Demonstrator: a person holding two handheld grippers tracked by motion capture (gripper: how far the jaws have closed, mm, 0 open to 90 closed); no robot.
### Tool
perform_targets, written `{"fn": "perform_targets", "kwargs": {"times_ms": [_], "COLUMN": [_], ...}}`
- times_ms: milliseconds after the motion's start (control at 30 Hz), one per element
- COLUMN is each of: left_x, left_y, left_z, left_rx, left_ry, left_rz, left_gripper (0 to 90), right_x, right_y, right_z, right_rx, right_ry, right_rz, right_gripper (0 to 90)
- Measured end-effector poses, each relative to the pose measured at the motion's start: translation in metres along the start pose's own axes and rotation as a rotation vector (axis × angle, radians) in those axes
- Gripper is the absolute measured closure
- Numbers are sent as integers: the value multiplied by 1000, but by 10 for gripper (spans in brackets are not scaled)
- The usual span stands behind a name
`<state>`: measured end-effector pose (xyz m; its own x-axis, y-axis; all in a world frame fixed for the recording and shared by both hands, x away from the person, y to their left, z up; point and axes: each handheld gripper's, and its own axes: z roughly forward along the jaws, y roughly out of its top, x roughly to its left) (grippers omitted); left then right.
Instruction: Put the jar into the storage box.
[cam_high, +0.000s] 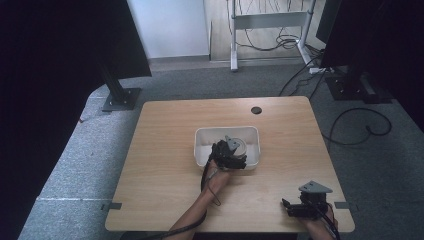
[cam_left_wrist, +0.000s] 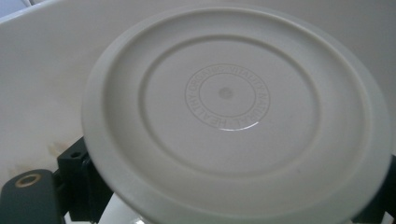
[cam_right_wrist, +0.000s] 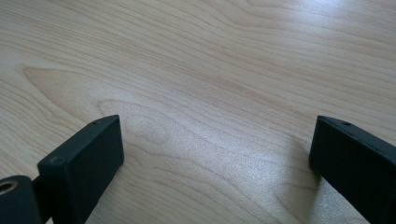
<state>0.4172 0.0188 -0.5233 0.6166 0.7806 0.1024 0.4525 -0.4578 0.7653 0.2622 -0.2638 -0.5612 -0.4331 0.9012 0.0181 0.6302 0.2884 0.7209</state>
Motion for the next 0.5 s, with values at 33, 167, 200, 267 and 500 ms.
{"fn": "perform_targets", "kwargs": {"times_ms": [33,167,200,267,500], "left_x": [1,5,7,10,11], "left_y": [0,1,1,0,0], "left_z": [0,1,1,1,1], "left_rx": [2,18,22,22,21], "left_ry": [-2,-30,-38,-51,-61], "left_rz": [-4,-45,-55,-67,-58], "left_gripper": [102,101,101,100,81], "right_x": [0,0,0,0,0], "right_y": [0,0,0,0,0], "right_z": [0,0,0,0,0], "right_rx": [0,0,0,0,0], "right_ry": [0,0,0,0,1], "right_rz": [0,0,0,0,0], "right_gripper": [28,29,28,28,28]}}
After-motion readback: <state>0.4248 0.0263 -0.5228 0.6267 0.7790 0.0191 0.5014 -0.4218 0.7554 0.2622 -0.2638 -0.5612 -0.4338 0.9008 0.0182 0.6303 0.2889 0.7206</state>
